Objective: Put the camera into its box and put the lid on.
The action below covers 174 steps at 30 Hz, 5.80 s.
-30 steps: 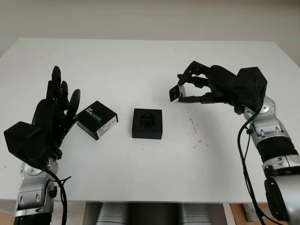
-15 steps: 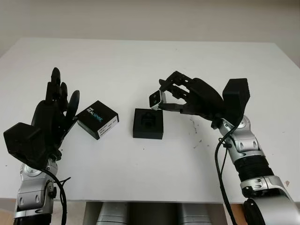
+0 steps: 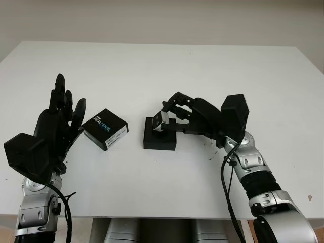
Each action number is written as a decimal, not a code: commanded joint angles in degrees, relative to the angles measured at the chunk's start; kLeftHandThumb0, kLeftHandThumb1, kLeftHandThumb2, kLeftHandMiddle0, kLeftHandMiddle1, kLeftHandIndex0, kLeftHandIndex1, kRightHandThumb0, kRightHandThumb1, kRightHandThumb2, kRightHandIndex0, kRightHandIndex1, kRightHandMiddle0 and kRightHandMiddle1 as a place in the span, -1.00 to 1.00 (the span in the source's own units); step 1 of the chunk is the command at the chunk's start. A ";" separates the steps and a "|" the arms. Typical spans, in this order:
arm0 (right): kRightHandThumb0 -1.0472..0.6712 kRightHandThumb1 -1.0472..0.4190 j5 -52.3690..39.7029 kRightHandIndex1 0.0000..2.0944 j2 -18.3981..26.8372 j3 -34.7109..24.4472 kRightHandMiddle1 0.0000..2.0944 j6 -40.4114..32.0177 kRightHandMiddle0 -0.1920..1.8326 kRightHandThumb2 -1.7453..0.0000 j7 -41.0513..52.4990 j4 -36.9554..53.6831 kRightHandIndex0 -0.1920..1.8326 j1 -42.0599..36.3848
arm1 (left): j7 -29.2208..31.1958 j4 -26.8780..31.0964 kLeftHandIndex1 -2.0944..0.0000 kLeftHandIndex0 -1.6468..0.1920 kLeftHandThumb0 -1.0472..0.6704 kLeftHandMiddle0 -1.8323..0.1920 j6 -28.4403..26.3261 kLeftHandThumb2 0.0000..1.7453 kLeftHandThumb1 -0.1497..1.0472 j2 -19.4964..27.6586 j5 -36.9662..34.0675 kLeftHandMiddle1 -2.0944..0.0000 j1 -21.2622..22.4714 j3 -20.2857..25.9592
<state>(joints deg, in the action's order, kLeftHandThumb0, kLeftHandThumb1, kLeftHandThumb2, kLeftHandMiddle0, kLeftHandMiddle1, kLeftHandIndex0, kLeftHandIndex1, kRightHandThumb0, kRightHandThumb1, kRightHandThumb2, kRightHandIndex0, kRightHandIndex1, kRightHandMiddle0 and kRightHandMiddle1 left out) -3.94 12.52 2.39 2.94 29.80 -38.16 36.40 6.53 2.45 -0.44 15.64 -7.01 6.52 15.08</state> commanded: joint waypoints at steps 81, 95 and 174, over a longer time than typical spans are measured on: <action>-0.24 -0.89 3.75 -0.95 -1.06 0.54 0.79 -0.24 -0.50 0.94 1.54 -4.32 -0.65 0.34 | -0.27 3.51 0.95 0.94 -0.58 0.94 -1.56 -0.51 1.00 0.24 -0.03 0.95 -1.97 0.24; -0.23 -0.87 3.98 -0.94 -0.58 0.39 0.82 -1.59 -0.50 0.94 0.31 -3.22 -0.64 -0.43 | -0.12 3.48 0.95 0.93 -0.58 0.93 -1.23 -0.51 1.00 0.29 -0.10 0.95 -2.01 0.46; -0.26 -0.86 5.64 -0.94 3.17 1.30 0.80 -2.81 -0.44 0.95 1.24 0.66 -0.61 -2.34 | 0.69 3.33 0.95 0.94 -0.58 0.94 -1.14 -0.52 1.00 0.46 -0.69 0.95 -1.73 0.72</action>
<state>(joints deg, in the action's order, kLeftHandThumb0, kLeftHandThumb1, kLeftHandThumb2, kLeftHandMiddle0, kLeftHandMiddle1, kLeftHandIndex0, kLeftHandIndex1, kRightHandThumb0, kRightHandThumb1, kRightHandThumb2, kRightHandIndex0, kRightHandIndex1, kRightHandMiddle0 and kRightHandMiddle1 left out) 1.41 14.22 3.61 0.47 30.81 -36.87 35.48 7.11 5.02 -1.93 15.69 -7.46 4.68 15.36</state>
